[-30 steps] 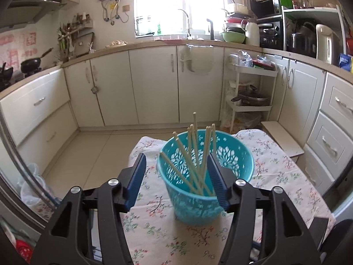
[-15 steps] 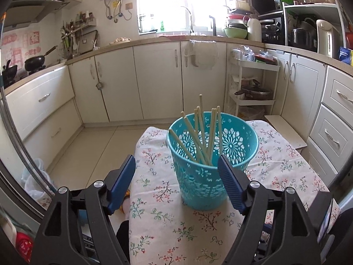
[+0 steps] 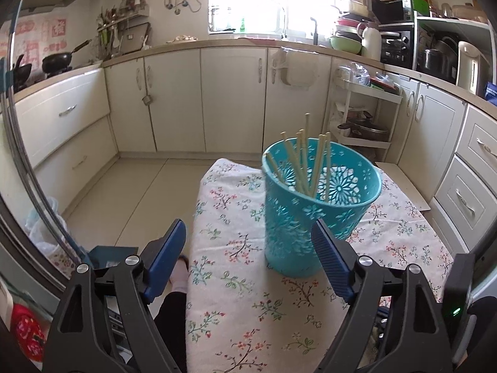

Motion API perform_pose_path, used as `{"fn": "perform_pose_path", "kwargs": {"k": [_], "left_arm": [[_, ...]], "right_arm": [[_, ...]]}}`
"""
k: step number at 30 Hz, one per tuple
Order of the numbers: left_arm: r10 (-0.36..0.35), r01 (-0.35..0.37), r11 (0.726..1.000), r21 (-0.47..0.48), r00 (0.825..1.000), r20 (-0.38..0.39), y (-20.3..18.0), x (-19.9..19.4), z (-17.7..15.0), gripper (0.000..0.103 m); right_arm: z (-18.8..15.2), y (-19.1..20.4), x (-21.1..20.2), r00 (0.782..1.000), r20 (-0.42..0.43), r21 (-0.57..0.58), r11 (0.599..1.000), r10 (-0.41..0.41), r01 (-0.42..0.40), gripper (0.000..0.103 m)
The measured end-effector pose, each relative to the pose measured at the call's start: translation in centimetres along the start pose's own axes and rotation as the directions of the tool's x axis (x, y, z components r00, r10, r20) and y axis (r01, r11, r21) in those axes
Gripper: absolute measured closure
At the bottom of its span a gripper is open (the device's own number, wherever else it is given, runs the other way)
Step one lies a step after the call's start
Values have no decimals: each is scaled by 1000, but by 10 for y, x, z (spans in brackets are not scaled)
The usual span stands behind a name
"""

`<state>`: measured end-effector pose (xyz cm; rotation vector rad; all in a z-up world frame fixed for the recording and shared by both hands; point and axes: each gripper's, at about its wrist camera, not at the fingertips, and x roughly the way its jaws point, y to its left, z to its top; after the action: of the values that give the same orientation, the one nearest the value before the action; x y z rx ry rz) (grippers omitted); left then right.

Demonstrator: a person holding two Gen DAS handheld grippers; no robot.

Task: Organize utensils
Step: 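Close the right tool on the last chopstick beside the basket, then lift the chopstick with the right tool and drop it into the basket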

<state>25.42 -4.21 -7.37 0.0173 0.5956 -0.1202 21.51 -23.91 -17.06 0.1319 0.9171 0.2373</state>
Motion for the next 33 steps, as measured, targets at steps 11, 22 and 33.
{"fn": "perform_pose_path", "kwargs": {"k": [11,22,33], "left_arm": [[14,-19,994,-105,999,-47,36,-5,-17,23],[-2,1,990,-139,1000,-11,34,-29,-17,19],[-21,17,983,-184,1000,-23,42,-26,-20,18]], "right_arm": [[35,1,-76,951,235,80,971,203,-227,97],[137,33,-145,772,590,-4,958,235,-288,97],[198,44,-108,649,758,77,979,67,-191,97]]}}
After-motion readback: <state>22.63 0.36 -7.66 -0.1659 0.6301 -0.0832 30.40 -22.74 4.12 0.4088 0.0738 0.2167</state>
